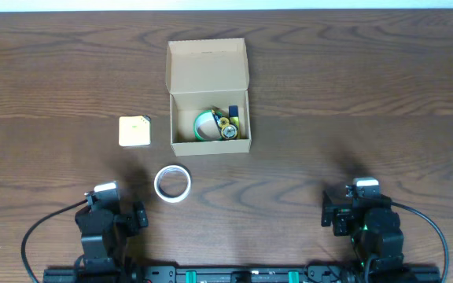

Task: Pack container
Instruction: 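Reach the left gripper to the yellow notepad and grasp it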

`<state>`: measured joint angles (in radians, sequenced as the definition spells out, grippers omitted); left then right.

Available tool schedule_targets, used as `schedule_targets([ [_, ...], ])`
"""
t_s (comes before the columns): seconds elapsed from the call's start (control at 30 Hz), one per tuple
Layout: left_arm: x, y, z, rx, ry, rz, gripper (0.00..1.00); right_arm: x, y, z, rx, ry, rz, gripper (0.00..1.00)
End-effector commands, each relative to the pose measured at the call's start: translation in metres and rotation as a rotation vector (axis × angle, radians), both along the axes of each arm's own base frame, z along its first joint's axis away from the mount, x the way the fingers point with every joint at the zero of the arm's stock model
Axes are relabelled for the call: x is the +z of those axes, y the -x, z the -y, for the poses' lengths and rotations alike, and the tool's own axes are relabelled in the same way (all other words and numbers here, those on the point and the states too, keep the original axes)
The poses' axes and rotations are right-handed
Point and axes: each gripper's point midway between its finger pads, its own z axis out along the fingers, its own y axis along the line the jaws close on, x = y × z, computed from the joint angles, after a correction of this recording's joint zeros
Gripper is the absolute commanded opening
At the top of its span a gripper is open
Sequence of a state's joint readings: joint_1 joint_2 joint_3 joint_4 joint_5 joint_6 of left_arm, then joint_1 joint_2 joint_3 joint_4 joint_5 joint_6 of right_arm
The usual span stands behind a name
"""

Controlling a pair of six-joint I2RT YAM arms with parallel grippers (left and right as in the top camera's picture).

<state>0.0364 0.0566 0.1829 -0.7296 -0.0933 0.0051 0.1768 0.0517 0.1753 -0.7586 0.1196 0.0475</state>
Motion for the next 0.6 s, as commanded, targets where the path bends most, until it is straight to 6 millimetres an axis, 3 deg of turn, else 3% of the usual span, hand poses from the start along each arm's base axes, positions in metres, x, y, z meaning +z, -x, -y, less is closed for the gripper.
schedule_targets([
  [0.0,-0.012,0.000,0.006,-0.038,0.014,-0.091,0.95,-0.003,0.000,0.001,0.003,0.007,-0.002,0.99],
  [0.13,0.025,-0.042,0.023,-0.118,0.079,-0.020,0.95,-0.003,0.000,0.001,0.003,0.007,-0.002,0.99],
  [0.37,0.108,-0.109,0.020,-0.121,0.066,0.095,0.95,-0.003,0.000,0.001,0.003,0.007,-0.002,0.99],
  [0.57,0.141,-0.146,0.025,-0.145,0.093,0.038,0.95,-0.003,0.000,0.001,0.003,0.007,-0.002,0.99],
])
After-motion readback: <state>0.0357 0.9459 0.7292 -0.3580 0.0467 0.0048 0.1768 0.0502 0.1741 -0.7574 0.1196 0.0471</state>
